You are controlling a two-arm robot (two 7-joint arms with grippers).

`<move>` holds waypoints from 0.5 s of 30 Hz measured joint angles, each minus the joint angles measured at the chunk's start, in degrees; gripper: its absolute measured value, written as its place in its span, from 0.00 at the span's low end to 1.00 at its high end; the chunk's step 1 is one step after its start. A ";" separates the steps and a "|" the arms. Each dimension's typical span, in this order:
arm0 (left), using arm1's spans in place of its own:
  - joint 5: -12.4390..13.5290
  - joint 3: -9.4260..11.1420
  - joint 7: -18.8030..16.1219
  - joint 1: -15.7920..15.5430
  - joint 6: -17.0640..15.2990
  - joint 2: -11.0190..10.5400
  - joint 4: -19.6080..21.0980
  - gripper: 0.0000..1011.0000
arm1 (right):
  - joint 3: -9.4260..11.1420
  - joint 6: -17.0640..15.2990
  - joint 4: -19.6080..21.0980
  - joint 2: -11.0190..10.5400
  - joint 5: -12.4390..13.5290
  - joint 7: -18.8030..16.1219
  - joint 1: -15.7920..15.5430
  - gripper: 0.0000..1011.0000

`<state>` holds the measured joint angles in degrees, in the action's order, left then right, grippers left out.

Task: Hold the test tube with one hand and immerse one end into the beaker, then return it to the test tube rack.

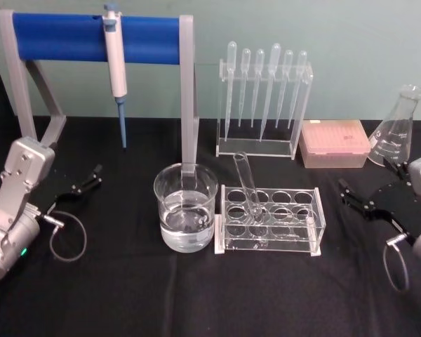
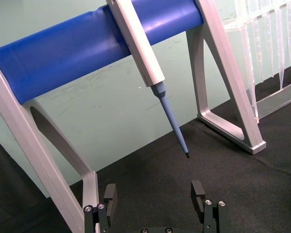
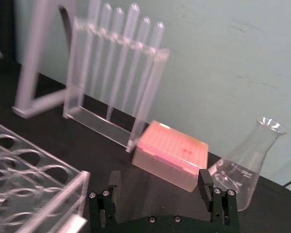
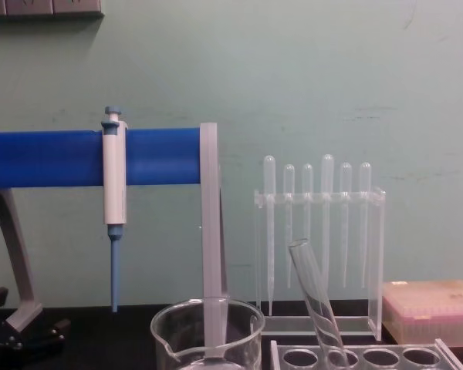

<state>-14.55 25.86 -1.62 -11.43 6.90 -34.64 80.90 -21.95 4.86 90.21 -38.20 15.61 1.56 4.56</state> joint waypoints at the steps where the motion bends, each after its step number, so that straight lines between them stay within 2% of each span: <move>1: 0.00 0.00 0.00 0.00 0.00 0.00 0.00 0.99 | 0.59 -0.25 1.40 -0.55 0.73 -0.49 -0.93 0.99; 3: 0.00 0.00 0.00 0.00 0.00 0.00 0.00 0.99 | 2.10 -0.93 4.98 -1.99 3.45 -2.47 -3.19 0.99; 5: 0.00 0.00 0.00 0.00 0.00 0.00 0.00 0.99 | 2.94 -1.34 7.09 -2.92 5.05 -4.10 -4.38 0.99; 6: 0.00 0.00 0.00 0.00 0.00 0.00 0.00 0.99 | 3.43 -1.86 9.06 -3.72 6.64 -6.00 -5.10 0.99; 8: 0.00 0.00 0.00 0.00 0.00 0.00 0.00 0.99 | 3.54 -2.49 10.60 -4.32 7.89 -8.23 -5.40 0.99; 9: 0.00 0.00 0.00 0.00 0.00 0.00 0.00 0.99 | 3.23 -3.25 11.72 -4.65 8.78 -10.42 -5.11 0.99; 12: 0.00 0.00 0.00 0.00 0.00 0.00 0.00 0.99 | 2.00 -4.50 12.44 -4.54 9.46 -13.59 -3.81 0.99; 13: 0.00 0.00 0.00 0.00 0.00 0.00 0.00 0.99 | 0.91 -5.44 12.47 -4.02 9.66 -15.60 -2.39 0.99; 15: 0.00 0.00 0.00 0.00 0.00 0.00 0.00 0.99 | -0.19 -6.41 12.23 -3.30 9.66 -17.37 -0.97 0.99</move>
<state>-14.55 25.86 -1.62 -11.43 6.91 -34.65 80.90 -22.14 -1.55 102.44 -41.50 25.27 -15.81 3.59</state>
